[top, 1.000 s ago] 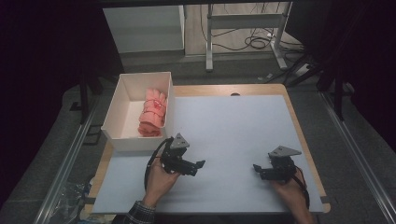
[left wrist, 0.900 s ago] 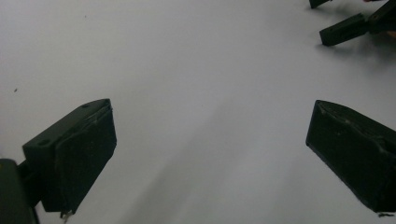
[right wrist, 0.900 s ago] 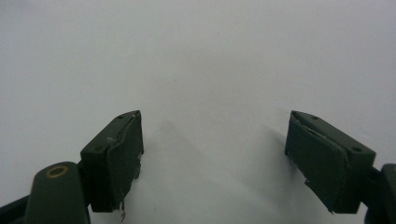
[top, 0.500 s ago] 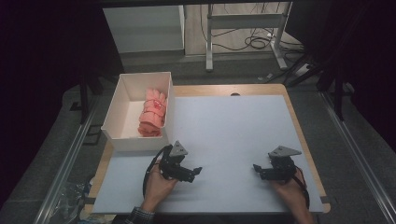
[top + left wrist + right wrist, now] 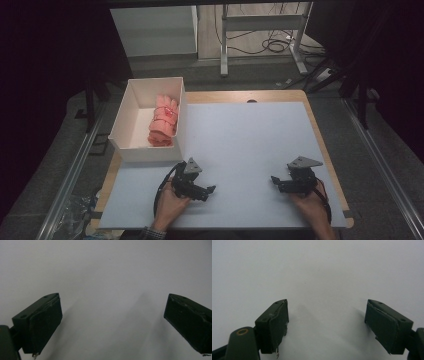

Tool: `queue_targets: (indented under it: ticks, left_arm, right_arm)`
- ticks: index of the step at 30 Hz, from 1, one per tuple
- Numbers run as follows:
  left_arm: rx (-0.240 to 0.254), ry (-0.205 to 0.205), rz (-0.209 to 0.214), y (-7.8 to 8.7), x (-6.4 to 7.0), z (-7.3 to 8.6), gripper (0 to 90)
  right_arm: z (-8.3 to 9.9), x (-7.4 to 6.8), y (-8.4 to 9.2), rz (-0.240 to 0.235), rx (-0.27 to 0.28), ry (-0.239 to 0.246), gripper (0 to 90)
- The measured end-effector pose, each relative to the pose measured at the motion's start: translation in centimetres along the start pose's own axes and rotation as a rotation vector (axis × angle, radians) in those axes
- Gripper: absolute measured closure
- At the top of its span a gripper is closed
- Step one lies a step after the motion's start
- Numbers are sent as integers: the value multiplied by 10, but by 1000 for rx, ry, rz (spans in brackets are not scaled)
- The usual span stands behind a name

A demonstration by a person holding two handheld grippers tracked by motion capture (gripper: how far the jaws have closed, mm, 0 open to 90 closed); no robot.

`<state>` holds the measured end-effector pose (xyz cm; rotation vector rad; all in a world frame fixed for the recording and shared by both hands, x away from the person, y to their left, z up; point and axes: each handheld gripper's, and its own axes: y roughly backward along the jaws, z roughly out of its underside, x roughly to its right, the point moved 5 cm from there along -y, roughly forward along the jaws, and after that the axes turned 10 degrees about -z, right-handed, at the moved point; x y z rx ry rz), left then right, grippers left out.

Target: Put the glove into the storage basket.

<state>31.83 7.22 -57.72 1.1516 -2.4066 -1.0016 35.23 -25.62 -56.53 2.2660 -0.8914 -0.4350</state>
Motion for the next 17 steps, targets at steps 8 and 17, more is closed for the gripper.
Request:
queue_targets:
  ticks: [8, 17]
  left_arm:
    - [-25, -12, -21, -4, 3, 3, 20]
    - [-42, -42, -36, -6, 5, 3, 0]
  right_arm:
    - [0, 0, 0, 0, 0, 0, 196]
    - [0, 0, 0, 0, 0, -1, 195]
